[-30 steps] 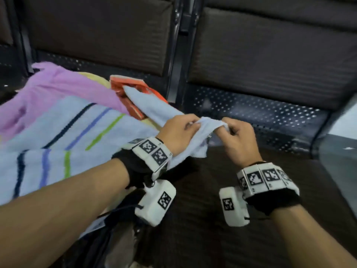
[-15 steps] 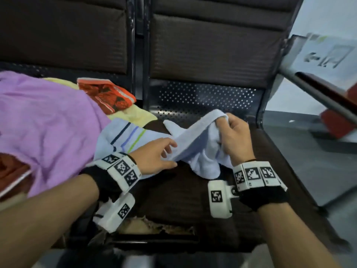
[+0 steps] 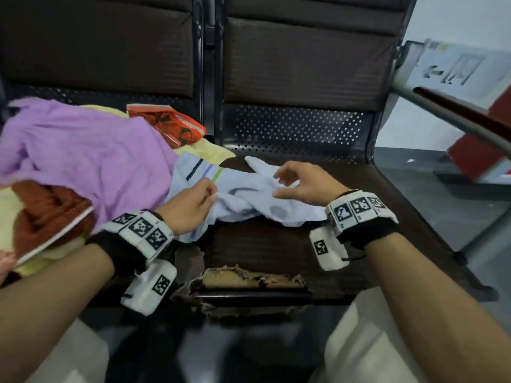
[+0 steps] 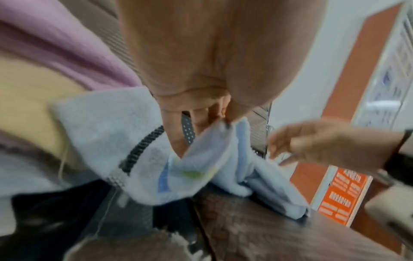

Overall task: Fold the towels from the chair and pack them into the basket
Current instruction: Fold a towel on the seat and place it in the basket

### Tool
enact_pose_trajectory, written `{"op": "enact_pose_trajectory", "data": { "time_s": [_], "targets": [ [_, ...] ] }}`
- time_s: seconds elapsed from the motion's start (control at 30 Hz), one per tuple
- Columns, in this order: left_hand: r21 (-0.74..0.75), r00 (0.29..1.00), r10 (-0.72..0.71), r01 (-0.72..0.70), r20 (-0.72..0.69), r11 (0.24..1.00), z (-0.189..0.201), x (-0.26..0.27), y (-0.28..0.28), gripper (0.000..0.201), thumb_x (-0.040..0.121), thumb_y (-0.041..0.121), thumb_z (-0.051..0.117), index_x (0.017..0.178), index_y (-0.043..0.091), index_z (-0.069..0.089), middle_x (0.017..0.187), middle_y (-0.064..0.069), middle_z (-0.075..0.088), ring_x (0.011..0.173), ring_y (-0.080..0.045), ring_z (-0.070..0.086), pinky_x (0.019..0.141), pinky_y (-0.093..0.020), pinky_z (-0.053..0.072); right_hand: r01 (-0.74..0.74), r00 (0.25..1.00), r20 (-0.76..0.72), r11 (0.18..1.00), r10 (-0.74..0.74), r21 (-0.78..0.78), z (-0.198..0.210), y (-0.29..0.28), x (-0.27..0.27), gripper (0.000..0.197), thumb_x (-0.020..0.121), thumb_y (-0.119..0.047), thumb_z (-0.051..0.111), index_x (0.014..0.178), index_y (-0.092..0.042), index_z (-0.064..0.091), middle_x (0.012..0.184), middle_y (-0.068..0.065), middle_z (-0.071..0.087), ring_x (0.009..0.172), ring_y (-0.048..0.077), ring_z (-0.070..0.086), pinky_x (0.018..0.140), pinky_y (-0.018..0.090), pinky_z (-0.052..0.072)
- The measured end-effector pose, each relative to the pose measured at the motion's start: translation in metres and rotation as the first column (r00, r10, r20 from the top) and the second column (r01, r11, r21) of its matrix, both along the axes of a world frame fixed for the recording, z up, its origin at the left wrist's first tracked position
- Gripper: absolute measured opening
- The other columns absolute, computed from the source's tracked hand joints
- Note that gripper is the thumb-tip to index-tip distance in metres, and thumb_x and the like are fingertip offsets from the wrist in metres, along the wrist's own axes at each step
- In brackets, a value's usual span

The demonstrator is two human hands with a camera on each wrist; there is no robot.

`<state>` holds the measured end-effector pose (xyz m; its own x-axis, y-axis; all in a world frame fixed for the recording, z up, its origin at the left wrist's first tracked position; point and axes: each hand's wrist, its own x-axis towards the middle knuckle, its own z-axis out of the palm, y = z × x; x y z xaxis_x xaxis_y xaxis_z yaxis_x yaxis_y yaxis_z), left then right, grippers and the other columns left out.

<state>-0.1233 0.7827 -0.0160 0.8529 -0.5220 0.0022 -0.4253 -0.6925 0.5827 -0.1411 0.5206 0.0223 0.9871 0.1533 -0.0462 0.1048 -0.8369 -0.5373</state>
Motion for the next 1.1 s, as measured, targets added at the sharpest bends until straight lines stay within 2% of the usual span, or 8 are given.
{"op": "enact_pose_trajectory", "data": {
  "time_s": [0.2,0.37,0.5,0.6,0.73,0.93,1.03,1.1],
  "targets": [
    [-0.154,0.991,0.12,-0.129,-0.062,0.98,0.014,-0.003,0.0,0.02,0.101,0.025,0.034,0.114,0.011,0.041,0.11,-0.015,0.055,0.097,-0.028,0.054,0.082,-0.031,0.039,-0.04,0.971,-0.231,0.909,-0.063,-0.416,-0.033,-0.009,-0.003,0.06,0.067,-0.036,0.084,0.115,-0.018,0.053,0.11,0.001,0.051,0.102,0.02,0.053,0.087,0.033,0.046],
    [-0.098,0.995,0.06,-0.067,-0.075,0.993,0.022,-0.003,0.0,0.039,0.096,0.023,0.05,0.13,0.009,0.04,0.123,-0.004,0.05,0.113,-0.018,0.05,0.091,-0.025,0.037,0.112,0.973,-0.136,0.895,-0.188,-0.432,-0.036,-0.028,-0.012,0.026,0.089,-0.019,0.059,0.113,-0.011,0.057,0.116,0.013,0.06,0.109,0.03,0.054,0.083,0.031,0.042],
    [-0.087,0.997,0.047,-0.042,0.063,0.995,0.031,0.001,-0.006,0.019,0.096,0.014,0.049,0.081,0.013,0.061,0.076,-0.001,0.057,0.081,-0.025,0.053,0.065,-0.027,0.028,0.14,0.989,-0.011,0.953,-0.148,-0.268,-0.012,-0.018,-0.017,0.019,0.096,-0.028,0.051,0.084,-0.016,0.059,0.09,0.008,0.061,0.092,0.025,0.057,0.073,0.028,0.035],
    [-0.209,0.983,0.084,-0.048,0.165,0.977,0.041,0.0,-0.007,0.018,0.096,0.015,0.048,0.086,0.015,0.063,0.078,0.004,0.06,0.076,-0.013,0.049,0.067,-0.027,0.03,0.138,0.986,0.112,0.976,-0.12,-0.171,0.008,0.002,-0.023,0.022,0.098,-0.029,0.047,0.083,-0.019,0.061,0.082,0.002,0.059,0.083,0.018,0.055,0.066,0.024,0.03],
    [-0.379,0.978,0.142,-0.074,0.153,0.922,0.05,-0.01,-0.005,0.025,0.098,0.017,0.045,0.08,0.03,0.056,0.073,0.02,0.053,0.072,-0.001,0.047,0.069,-0.022,0.03,0.247,0.945,0.244,0.964,-0.217,-0.099,0.036,0.033,-0.026,0.032,0.099,-0.029,0.045,0.072,-0.013,0.051,0.087,0.017,0.064,0.087,0.03,0.058,0.066,0.028,0.028],
    [-0.554,0.955,0.295,-0.223,0.042,0.802,0.056,-0.018,-0.024,0.03,0.098,0.017,0.042,0.089,-0.005,0.06,0.091,-0.018,0.062,0.083,-0.019,0.051,0.08,-0.035,0.042,0.358,0.835,0.225,0.805,-0.503,0.472,0.069,0.056,-0.021,0.044,0.096,-0.021,0.044,0.053,-0.017,0.035,0.059,0.002,0.042,0.063,0.017,0.04,0.064,0.028,0.031],
    [-0.597,0.962,0.272,-0.233,-0.026,0.767,0.052,-0.015,-0.037,0.03,0.097,0.019,0.044,0.097,-0.005,0.063,0.101,-0.022,0.066,0.088,-0.02,0.055,0.09,-0.045,0.046,0.291,0.925,0.134,0.889,-0.356,0.353,0.055,0.058,-0.022,0.029,0.093,-0.022,0.053,0.065,-0.015,0.055,0.067,0.003,0.054,0.064,0.013,0.047,0.066,0.029,0.038],
    [-0.605,0.962,0.265,-0.248,-0.063,0.757,0.047,-0.015,-0.045,0.028,0.097,0.019,0.046,0.101,-0.001,0.066,0.105,-0.019,0.067,0.094,-0.02,0.057,0.093,-0.045,0.046,0.198,0.977,0.018,0.933,-0.213,0.3,0.052,0.057,-0.022,0.028,0.088,-0.023,0.064,0.113,-0.009,0.063,0.098,0.006,0.064,0.093,0.016,0.06,0.088,0.03,0.047]
  ]
}}
